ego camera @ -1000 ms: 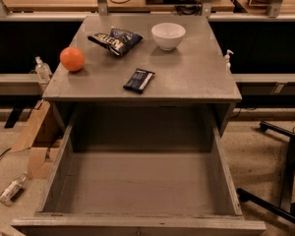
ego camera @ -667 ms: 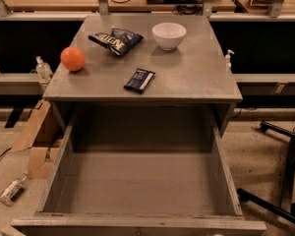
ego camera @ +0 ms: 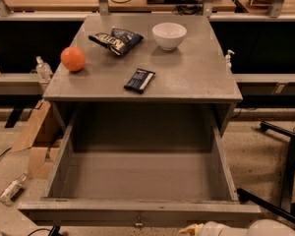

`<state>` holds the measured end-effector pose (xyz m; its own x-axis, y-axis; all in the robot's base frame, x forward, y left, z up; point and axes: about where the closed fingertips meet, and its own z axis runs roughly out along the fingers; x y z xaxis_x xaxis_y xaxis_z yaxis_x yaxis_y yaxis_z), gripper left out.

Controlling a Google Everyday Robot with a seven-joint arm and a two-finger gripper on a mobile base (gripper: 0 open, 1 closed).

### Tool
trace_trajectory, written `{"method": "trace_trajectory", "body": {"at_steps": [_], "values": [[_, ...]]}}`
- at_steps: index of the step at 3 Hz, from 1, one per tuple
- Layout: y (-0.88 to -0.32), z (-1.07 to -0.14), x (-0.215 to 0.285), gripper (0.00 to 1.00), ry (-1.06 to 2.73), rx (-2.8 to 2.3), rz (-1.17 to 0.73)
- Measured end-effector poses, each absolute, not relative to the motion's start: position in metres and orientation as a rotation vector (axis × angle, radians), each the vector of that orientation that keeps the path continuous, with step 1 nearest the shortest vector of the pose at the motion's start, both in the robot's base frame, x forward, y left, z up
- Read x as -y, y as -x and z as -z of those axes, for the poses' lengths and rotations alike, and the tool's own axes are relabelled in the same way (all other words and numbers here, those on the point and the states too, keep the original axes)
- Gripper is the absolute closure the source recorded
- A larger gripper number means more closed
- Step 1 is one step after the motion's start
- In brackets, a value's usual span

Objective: Close top drawer

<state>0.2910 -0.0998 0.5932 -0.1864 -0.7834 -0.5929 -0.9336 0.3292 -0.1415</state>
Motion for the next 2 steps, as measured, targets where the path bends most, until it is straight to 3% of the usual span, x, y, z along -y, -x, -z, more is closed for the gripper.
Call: {"method": "trace_trajectory", "body": {"at_steps": [1,2], "values": [[-0.331,-0.5822,0.1005,1.0,1.493,-2.02,-0.358],[-0.329,-0.5821,0.1005,1.0,1.493,-2.02,-0.358]]}}
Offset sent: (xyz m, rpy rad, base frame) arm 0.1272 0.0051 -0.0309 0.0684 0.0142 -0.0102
